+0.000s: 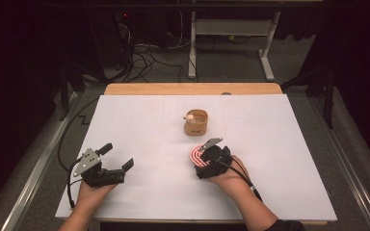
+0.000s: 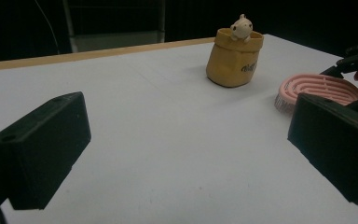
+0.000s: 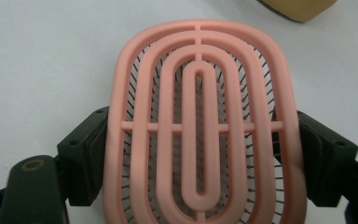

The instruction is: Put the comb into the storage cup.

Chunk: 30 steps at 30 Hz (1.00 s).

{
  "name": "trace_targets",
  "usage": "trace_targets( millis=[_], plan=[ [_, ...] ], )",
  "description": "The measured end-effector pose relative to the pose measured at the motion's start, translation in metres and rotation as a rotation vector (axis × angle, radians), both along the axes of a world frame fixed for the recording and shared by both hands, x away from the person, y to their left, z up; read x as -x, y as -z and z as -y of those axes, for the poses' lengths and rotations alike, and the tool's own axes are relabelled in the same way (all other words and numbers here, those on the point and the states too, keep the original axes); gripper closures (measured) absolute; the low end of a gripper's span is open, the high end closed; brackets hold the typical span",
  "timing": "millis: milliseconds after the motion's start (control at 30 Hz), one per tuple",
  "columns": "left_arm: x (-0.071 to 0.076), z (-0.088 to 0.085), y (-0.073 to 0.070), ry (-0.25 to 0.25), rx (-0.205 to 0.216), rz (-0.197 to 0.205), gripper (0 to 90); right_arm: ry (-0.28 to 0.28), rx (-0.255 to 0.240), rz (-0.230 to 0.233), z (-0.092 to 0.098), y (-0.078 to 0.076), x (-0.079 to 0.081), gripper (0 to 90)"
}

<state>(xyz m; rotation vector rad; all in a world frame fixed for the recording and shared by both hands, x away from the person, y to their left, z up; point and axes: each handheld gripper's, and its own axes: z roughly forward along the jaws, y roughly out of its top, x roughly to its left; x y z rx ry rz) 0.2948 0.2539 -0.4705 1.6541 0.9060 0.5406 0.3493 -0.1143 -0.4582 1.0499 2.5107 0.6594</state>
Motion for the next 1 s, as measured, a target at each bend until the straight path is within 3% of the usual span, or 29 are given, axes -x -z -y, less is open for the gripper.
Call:
trace_targets(
  millis=[233,700,1000],
  plan=[
    [0.0001,-0.0001,0.0,-0.002,-0.002,0.0,0.0,0.001,-0.027,0.002,0.0017,0.0015,0.0001,19.9],
    [0.0003,-0.0011,0.0003,-0.002,0.002,-0.006,0.0,-0.015,-0.02,0.012,0.0021,0.001,0.0006,20.4],
    [0.0005,-0.0013,0.0,-0.002,0.002,-0.004,0.1,-0.011,-0.053,0.014,0.0071,-0.0014,0.0016,20.6]
  ],
)
